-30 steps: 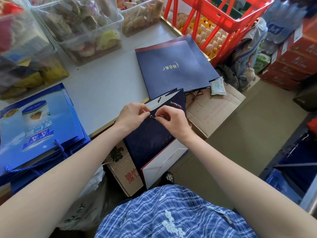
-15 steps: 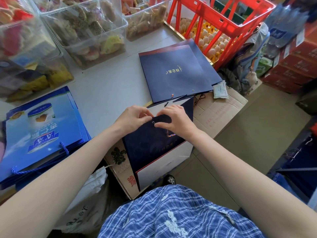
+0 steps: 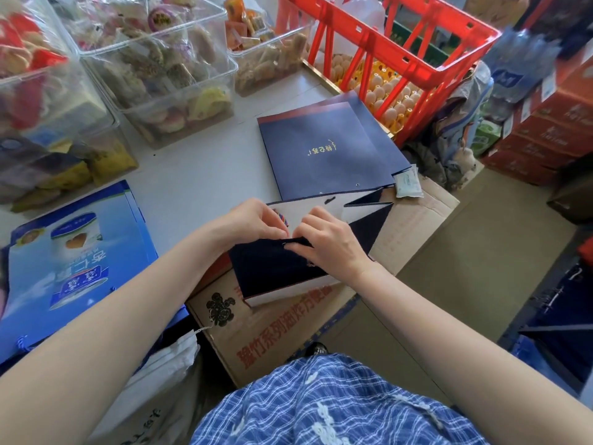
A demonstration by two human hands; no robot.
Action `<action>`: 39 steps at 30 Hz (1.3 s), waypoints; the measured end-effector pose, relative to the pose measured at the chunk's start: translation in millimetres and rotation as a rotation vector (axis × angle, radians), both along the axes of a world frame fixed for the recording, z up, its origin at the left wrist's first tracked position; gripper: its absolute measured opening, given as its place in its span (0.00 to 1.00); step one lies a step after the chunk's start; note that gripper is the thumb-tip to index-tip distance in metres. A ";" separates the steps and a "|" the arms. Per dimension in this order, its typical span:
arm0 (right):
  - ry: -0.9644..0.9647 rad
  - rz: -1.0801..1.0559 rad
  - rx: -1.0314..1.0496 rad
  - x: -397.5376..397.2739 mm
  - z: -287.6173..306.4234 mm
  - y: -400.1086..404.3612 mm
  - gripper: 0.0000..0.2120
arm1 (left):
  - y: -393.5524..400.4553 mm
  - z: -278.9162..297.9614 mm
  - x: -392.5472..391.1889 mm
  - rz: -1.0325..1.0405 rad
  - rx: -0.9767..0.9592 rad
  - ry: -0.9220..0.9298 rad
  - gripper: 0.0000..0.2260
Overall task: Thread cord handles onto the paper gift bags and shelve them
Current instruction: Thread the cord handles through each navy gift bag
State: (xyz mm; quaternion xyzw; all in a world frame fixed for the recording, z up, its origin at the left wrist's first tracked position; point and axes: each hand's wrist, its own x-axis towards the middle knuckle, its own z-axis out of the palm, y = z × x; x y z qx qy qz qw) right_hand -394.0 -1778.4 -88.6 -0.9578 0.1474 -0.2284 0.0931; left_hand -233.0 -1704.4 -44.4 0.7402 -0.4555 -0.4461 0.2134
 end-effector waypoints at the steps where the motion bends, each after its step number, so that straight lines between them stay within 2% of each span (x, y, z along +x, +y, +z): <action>1: 0.007 -0.007 0.031 1.6 2.4 -1.2 0.13 | -2.0 1.9 -0.2 0.006 -0.023 -0.054 0.03; 5: 0.065 -0.057 0.246 3.8 9.1 -8.2 0.11 | -5.9 -0.1 -4.4 0.028 -0.084 -0.249 0.04; 10: 0.158 -0.078 0.428 9.5 11.5 -15.6 0.07 | -2.9 -11.7 -5.0 0.134 -0.087 -0.262 0.05; 15: 0.191 -0.043 0.466 15.9 12.0 -20.0 0.06 | -5.1 -16.4 -4.2 0.219 -0.037 -0.273 0.05; 16: 0.193 -0.034 0.463 16.0 12.2 -19.1 0.06 | -5.7 -18.6 -3.0 0.235 -0.026 -0.253 0.05; 19: 0.233 0.027 0.426 13.8 10.1 -12.7 0.05 | -7.4 -21.8 8.2 0.429 -0.101 0.053 0.04; 20: 0.231 0.023 0.422 12.3 8.5 -10.3 0.05 | -8.8 -20.4 12.8 0.439 -0.122 0.100 0.03; 24: 0.157 -0.138 0.556 13.2 10.2 -15.1 0.07 | -9.8 -9.4 11.3 0.301 -0.154 0.122 0.04; 27: 0.038 -0.248 0.769 22.4 15.2 -16.9 0.06 | -6.1 -7.0 5.8 0.320 -0.204 0.157 0.05; 32: -0.024 -0.267 0.814 34.6 11.2 -9.0 0.02 | 4.9 -7.6 2.9 0.442 -0.289 0.164 0.05; 35: -0.033 -0.320 0.836 37.8 7.5 -11.2 0.06 | 15.5 -10.3 1.8 0.446 -0.249 -0.028 0.06; 37: -0.045 -0.332 0.872 38.6 6.4 -11.5 0.06 | 18.3 -11.1 -1.3 0.351 -0.104 -0.273 0.10; 39: -0.060 -0.334 0.887 39.3 5.7 -9.9 0.06 | 15.6 -11.4 -5.3 0.319 0.012 -0.372 0.13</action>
